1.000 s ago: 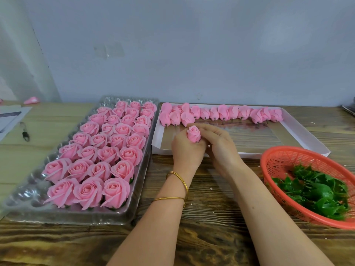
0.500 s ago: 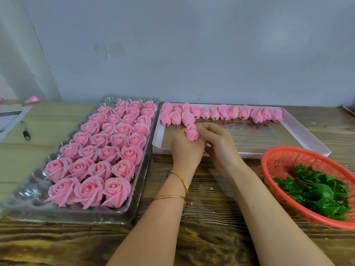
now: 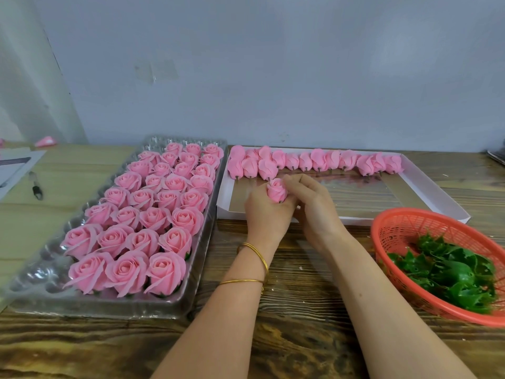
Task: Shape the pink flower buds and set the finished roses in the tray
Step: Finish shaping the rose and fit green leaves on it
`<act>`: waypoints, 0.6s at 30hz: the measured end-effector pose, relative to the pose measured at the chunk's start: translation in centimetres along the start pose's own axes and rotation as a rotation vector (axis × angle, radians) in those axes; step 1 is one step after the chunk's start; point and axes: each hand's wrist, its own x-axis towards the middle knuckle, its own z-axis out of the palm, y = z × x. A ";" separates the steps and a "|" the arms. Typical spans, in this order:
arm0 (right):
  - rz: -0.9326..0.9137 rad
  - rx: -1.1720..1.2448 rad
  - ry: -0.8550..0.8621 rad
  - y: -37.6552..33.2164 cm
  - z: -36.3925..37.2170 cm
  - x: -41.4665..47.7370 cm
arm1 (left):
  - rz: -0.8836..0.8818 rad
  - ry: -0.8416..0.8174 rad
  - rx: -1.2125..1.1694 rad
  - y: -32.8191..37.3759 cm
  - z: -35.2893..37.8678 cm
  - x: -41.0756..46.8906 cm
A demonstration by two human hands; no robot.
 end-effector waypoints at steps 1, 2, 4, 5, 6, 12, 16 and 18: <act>-0.003 -0.015 -0.005 0.0 0.0 0.0 | -0.008 -0.005 0.015 0.0 0.0 0.0; -0.003 -0.022 -0.008 0.0 0.0 -0.1 | -0.016 -0.010 0.025 -0.1 0.0 0.0; 0.002 -0.017 -0.010 0.0 -0.1 -0.1 | -0.025 -0.016 0.035 -0.1 0.0 0.1; 0.007 -0.013 -0.012 -0.1 -0.1 -0.1 | -0.027 -0.020 0.038 -0.1 0.0 0.1; 0.014 -0.010 -0.015 -0.1 -0.1 -0.1 | -0.030 -0.022 0.043 -0.1 0.0 0.1; 0.044 -0.021 -0.028 -0.2 0.0 -0.1 | -0.043 -0.013 0.072 0.0 0.0 0.2; 0.070 -0.008 -0.007 -0.4 -0.1 0.0 | -0.027 -0.052 0.094 0.1 -0.1 0.0; 0.078 -0.007 0.003 -0.4 -0.2 0.0 | -0.023 -0.066 0.105 0.2 0.0 -0.1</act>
